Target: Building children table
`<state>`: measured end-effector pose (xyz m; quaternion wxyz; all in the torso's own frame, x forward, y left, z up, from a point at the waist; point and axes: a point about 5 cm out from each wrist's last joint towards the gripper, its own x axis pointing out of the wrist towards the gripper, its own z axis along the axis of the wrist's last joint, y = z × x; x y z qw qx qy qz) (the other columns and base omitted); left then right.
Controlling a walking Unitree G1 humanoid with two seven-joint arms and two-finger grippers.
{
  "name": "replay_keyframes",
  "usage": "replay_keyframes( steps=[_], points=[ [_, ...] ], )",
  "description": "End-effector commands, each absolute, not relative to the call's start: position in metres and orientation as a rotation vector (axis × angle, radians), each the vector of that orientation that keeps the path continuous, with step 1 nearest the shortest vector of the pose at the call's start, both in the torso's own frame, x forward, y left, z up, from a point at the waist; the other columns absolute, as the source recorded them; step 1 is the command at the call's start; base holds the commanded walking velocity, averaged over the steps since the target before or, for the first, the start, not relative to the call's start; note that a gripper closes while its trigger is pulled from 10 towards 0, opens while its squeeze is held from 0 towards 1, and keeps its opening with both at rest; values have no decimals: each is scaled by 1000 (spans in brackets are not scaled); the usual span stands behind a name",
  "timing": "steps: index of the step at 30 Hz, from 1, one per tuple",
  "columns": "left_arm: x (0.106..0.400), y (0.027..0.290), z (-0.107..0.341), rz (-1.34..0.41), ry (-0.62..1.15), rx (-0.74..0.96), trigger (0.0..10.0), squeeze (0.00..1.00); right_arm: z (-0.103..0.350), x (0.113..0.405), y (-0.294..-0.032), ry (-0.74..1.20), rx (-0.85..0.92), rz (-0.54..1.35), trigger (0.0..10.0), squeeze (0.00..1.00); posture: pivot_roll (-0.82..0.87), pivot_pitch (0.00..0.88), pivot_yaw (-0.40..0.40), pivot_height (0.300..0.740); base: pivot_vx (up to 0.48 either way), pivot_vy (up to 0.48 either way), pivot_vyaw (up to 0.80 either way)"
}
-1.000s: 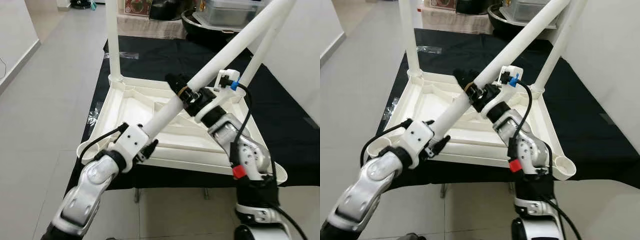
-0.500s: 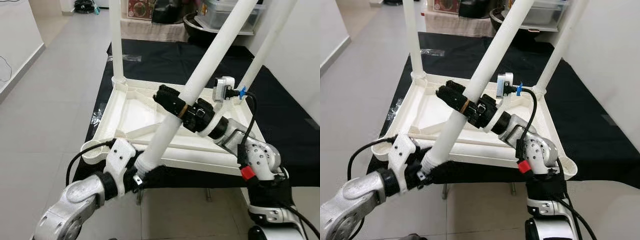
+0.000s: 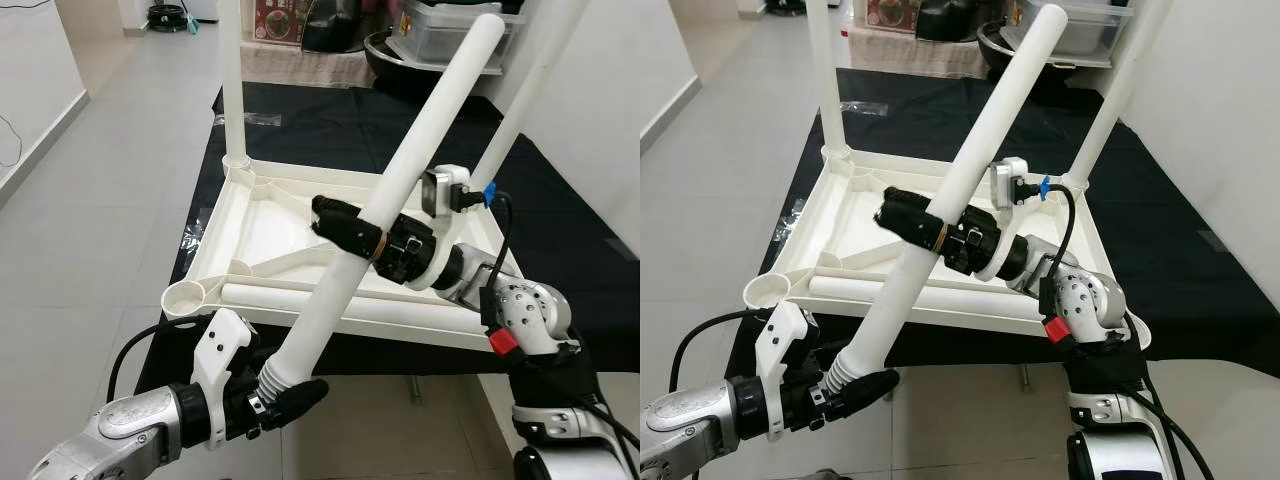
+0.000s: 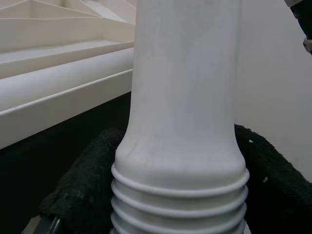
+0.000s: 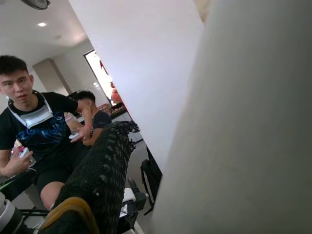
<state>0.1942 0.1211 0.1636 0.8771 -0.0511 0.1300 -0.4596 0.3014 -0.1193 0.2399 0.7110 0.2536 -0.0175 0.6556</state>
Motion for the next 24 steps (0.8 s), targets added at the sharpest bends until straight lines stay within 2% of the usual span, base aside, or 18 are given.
replay_keyframes(
  steps=[1, 24],
  points=[
    [192, 118, 167, -981, 264, -108, 10000, 0, 240, 296, -118, -33, 566, 1502, 10000, 0, 144, 98, -90, 740, 0, 0, 0],
    [179, 98, 168, -1040, 292, -199, 10000, 0, 234, 281, -102, 25, 596, 1609, 10000, 0, 137, 101, -94, 740, 0, 0, 0]
  ],
)
